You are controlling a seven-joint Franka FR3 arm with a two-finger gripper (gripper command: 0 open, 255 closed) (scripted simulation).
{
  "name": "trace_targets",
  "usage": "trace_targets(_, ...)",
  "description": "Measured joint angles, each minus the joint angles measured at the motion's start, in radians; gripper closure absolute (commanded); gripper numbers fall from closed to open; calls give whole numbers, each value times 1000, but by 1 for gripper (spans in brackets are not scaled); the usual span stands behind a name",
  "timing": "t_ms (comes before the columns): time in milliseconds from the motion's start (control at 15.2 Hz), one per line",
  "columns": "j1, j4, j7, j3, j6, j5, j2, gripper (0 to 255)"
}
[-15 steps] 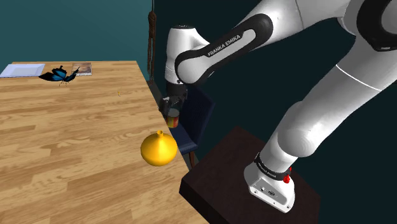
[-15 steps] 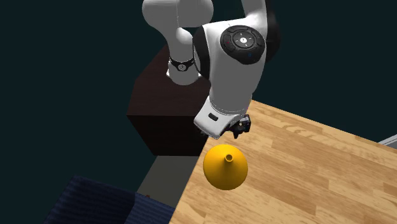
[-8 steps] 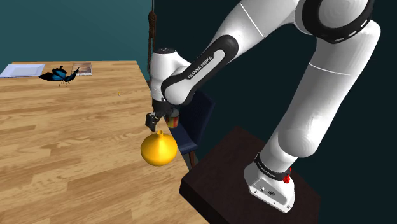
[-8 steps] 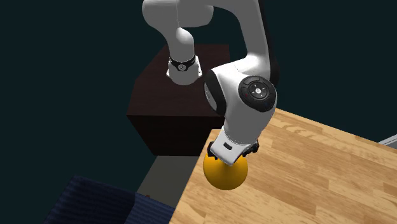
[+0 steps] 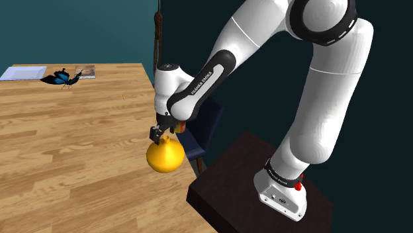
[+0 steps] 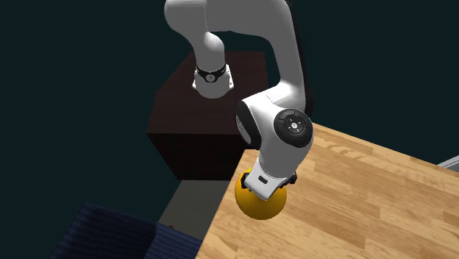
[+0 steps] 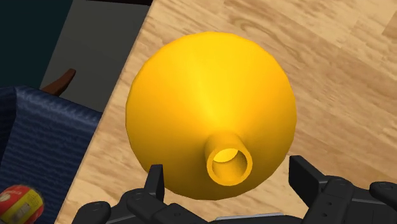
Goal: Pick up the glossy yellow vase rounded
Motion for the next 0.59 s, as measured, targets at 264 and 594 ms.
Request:
trace_targets(264, 4, 0, 7, -5, 14, -9, 13, 255)
trace_targets(594, 4, 1, 8, -5, 14, -10, 14, 255)
